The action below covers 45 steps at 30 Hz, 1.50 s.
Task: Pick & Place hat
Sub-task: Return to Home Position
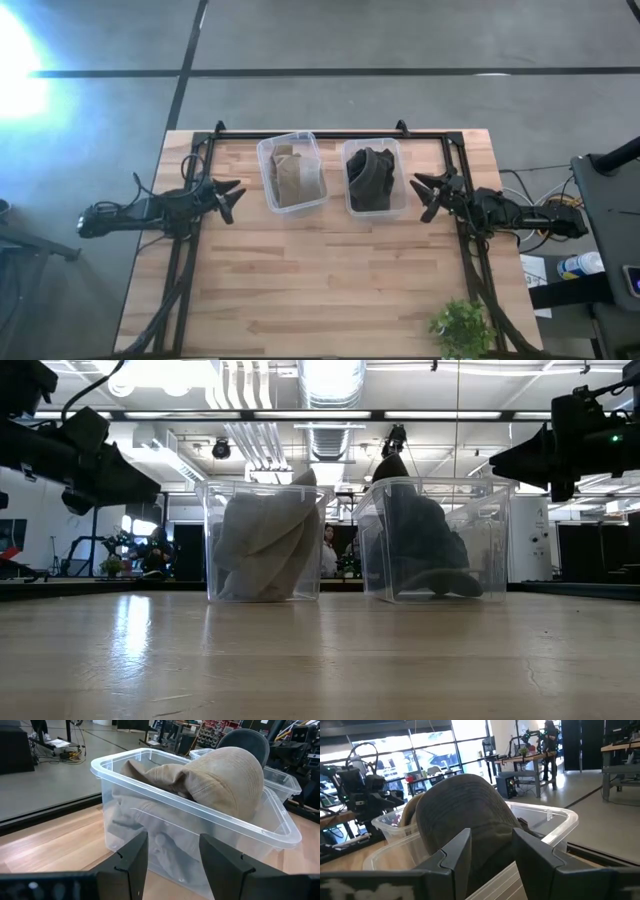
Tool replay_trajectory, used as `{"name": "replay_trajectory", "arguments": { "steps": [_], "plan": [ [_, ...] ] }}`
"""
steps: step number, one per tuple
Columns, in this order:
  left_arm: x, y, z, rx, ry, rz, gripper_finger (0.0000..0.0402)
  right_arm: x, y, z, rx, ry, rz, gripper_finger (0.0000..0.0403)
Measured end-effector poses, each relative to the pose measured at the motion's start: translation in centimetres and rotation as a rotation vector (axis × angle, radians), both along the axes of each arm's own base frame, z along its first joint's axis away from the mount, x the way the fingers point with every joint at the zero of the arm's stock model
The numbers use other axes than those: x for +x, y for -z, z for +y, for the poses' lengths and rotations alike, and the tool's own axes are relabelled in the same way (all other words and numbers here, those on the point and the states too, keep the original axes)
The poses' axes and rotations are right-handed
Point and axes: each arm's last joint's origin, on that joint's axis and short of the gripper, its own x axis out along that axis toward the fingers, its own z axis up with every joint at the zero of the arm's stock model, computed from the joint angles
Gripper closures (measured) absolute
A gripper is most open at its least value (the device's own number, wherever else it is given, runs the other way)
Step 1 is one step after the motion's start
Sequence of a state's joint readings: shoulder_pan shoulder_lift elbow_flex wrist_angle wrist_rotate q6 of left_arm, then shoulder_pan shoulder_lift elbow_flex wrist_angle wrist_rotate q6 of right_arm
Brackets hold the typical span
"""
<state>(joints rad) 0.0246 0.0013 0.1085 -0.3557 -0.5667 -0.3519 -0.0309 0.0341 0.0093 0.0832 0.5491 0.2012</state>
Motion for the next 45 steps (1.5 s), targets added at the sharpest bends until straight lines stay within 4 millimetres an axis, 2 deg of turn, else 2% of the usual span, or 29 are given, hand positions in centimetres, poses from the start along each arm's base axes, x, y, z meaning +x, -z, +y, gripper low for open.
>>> {"name": "replay_trajectory", "arguments": {
  "steps": [10, 13, 18, 22, 24, 35, 45],
  "plan": [
    [-0.1, -0.3, 0.0, 0.01, 0.007, 0.017, 0.023, 0.0, 0.0, 0.0, 0.0, -0.001, 0.002, 0.0264],
    [-0.2, -1.1, -0.1, 0.035, 0.056, 0.002, 0.023, 0.0, 0.0, 0.0, 0.0, -0.001, 0.002, 0.0264],
    [0.2, -1.6, -0.8, 0.11, 0.337, -0.006, 0.023, 0.0, 0.0, 0.0, 0.0, -0.001, 0.002, 0.0264],
    [0.4, -1.1, -1.6, 0.127, 0.629, 0.001, 0.023, 0.0, 0.0, 0.0, 0.0, -0.001, 0.002, 0.0264],
    [0.5, -1.1, -1.8, 0.133, 0.705, -0.023, 0.023, 0.0, 0.0, 0.0, 0.0, -0.002, 0.002, 0.0264],
    [1.5, -0.3, -1.8, 0.195, 0.693, -0.216, 0.023, 0.0, 0.0, 0.0, 0.0, -0.002, 0.002, 0.0264],
    [1.5, -0.2, -1.8, 0.208, 0.694, -0.204, 0.023, 0.0, 0.0, 0.0, 0.0, -0.002, 0.002, 0.0264]
  ]
}}
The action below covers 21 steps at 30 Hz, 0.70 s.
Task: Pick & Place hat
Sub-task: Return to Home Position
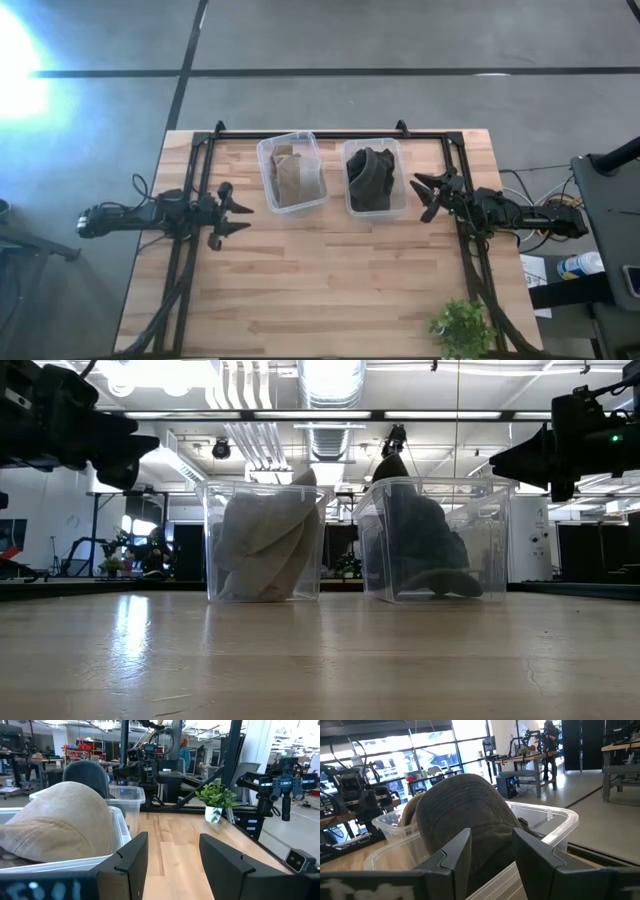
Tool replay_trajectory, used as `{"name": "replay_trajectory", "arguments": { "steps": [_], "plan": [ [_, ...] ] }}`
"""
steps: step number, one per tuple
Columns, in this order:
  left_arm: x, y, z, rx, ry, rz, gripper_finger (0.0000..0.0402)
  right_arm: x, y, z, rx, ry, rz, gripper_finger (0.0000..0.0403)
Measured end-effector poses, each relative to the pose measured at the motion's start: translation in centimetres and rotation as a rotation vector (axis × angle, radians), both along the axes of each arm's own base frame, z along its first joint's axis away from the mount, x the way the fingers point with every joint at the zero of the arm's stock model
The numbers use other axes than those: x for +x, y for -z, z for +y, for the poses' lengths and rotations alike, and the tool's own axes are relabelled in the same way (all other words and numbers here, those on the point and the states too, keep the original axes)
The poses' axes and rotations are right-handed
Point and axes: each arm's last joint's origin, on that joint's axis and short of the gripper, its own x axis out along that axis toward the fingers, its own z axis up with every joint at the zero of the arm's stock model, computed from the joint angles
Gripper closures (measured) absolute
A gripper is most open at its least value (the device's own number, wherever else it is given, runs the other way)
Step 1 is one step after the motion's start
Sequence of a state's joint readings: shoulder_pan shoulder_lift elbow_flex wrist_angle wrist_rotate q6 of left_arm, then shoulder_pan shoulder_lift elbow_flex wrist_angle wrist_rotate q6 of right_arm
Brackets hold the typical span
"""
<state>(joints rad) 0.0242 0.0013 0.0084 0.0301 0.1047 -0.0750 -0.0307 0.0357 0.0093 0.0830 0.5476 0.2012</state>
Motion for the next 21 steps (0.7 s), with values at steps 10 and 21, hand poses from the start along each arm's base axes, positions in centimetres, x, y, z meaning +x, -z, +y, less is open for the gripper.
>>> {"name": "replay_trajectory", "arguments": {
  "steps": [10, 21],
  "plan": [
    [0.01, 0.07, 0.0, 0.017, -0.001, 0.006, 0.023, 0.0, 0.0, 0.0, 0.0, 0.0, 0.0, 0.0264],
    [0.01, 0.0, -0.01, 0.015, 0.002, -0.001, 0.023, 0.0, 0.0, 0.0, 0.0, 0.0, 0.0, 0.0264]
  ]
}}
